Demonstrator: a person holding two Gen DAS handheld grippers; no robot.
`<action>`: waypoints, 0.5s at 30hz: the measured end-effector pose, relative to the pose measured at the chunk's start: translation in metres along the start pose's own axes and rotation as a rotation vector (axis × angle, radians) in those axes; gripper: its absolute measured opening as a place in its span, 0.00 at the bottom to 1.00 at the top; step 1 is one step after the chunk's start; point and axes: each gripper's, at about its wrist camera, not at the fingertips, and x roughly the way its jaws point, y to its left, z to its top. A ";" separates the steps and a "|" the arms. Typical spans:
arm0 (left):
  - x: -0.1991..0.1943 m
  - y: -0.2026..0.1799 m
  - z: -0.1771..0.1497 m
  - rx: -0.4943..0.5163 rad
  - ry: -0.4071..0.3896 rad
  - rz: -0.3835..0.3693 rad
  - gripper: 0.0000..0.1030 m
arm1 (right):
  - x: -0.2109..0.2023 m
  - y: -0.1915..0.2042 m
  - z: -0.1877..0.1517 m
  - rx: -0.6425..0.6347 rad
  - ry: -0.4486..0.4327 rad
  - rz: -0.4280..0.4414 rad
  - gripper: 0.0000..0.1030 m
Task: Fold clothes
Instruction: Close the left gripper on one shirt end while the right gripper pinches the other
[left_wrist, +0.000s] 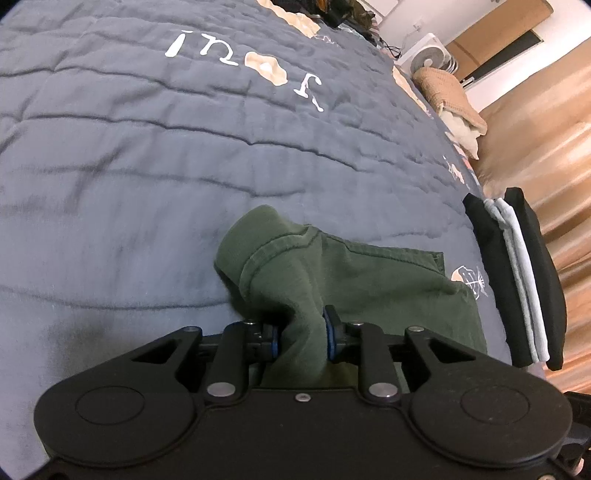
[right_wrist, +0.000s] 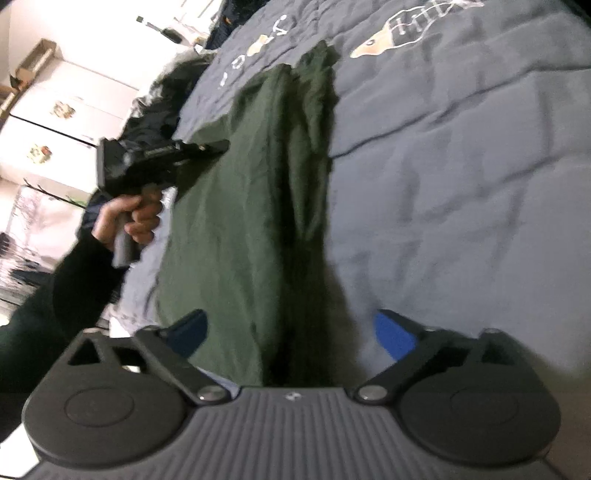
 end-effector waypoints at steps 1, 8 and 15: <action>0.000 0.000 0.000 0.000 0.000 -0.001 0.23 | 0.002 0.001 0.001 0.003 0.001 0.020 1.00; 0.001 0.000 0.003 0.015 0.011 0.001 0.23 | 0.023 0.012 0.007 -0.028 0.054 0.106 0.99; 0.003 0.001 0.002 0.014 0.009 -0.003 0.23 | 0.033 0.022 0.008 -0.001 0.043 0.130 1.00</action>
